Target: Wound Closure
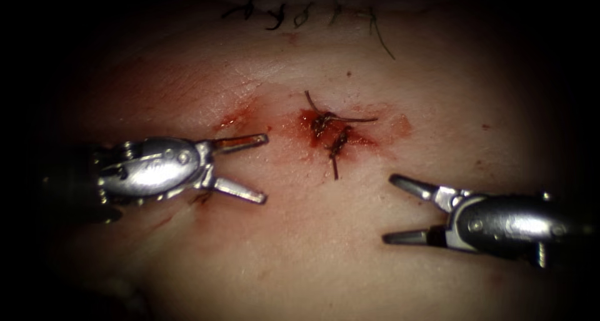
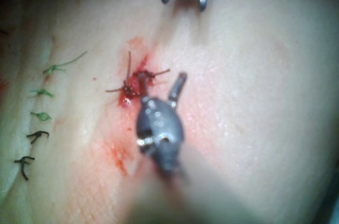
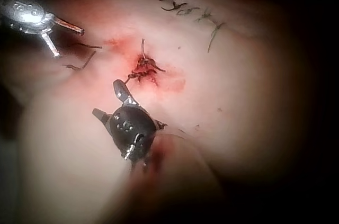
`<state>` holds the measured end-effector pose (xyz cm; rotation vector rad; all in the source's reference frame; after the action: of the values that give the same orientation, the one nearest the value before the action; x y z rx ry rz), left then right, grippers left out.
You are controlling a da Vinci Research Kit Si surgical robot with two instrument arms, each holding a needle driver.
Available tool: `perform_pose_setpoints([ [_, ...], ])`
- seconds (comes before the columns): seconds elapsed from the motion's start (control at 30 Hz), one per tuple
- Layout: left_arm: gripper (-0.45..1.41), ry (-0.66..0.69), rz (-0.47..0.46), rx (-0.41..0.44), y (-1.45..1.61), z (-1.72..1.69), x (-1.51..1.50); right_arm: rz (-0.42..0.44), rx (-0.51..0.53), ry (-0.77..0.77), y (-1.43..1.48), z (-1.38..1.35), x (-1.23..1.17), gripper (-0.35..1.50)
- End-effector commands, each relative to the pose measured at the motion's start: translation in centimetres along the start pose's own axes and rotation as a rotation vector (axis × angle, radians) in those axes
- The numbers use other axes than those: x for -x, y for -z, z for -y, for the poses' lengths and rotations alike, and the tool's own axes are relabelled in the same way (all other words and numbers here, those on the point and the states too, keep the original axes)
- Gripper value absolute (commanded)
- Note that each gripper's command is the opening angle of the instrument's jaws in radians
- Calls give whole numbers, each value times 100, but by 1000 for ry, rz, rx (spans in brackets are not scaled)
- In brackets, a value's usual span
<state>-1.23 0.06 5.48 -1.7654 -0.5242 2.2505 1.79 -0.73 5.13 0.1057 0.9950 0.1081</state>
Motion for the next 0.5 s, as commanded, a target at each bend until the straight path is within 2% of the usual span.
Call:
perform_pose_setpoints([
  [0.03, 63, -2, 0, 11, -4, 2, 8, -25, 15, -8, -3, -22, 5, 63],
  [0.2, 66, -21, 1, 16, -1, 9, 18, -29, 4, -18, 6, -40, 8, 69],
  [0.5, 68, -31, 8, 4, -8, 16, 29, -35, 9, -5, 4, -36, 20, 80],
])
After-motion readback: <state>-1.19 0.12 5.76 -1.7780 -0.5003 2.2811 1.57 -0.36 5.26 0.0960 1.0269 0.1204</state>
